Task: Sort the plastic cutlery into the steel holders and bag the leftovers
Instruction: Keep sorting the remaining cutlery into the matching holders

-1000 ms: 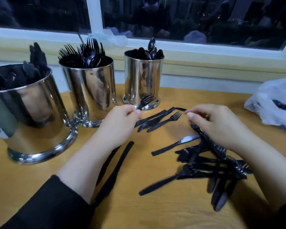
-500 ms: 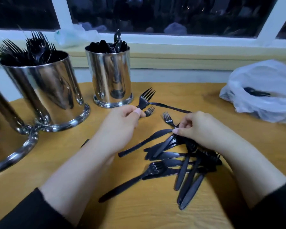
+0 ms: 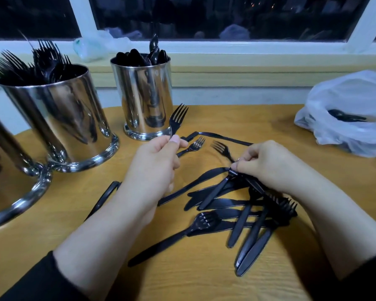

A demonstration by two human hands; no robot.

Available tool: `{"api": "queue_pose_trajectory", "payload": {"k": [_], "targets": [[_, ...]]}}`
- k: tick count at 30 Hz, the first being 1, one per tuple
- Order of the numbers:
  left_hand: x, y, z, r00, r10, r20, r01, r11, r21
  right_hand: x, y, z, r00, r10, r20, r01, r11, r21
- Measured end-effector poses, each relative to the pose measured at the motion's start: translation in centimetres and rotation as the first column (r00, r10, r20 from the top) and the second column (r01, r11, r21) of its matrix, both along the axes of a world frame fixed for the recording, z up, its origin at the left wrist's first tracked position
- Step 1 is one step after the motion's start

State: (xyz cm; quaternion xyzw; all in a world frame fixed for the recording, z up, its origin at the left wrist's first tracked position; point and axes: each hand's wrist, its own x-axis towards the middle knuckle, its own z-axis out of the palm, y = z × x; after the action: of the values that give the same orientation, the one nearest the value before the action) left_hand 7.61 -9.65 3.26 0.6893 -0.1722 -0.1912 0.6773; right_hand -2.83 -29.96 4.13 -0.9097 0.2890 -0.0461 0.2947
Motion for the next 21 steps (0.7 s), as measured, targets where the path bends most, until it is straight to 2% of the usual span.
{"api": "queue_pose_trajectory", "payload": {"k": [4,6,13,18,21], "targets": [[-0.2,-0.1,0.0,0.997,-0.051,-0.052,0.05,0.999,-0.012,-0.5,0.5,0.8,0.947,-0.041,0.319,-0.017,0.984,0.176],[-0.2,-0.1,-0.1,0.995,-0.07,-0.077,0.068,0.997,-0.023,-0.5,1.6,1.2,0.926,-0.001,0.378,-0.092,0.969,0.229],[-1.0,-0.4,0.0,0.978,-0.175,-0.116,0.159,0.978,-0.137,0.2,5.1,0.8,0.906,0.182,0.382,-0.285,0.93,0.234],[-1.1,-0.5,0.0,0.981,-0.192,-0.017,0.19,0.979,-0.077,0.2,5.8,0.9,0.898,0.233,0.372,-0.328,0.92,0.215],[-0.6,-0.3,0.0,0.994,-0.106,0.031,0.107,0.994,-0.036,0.1,5.2,0.9,0.896,0.207,0.392,-0.295,0.939,0.177]]}}
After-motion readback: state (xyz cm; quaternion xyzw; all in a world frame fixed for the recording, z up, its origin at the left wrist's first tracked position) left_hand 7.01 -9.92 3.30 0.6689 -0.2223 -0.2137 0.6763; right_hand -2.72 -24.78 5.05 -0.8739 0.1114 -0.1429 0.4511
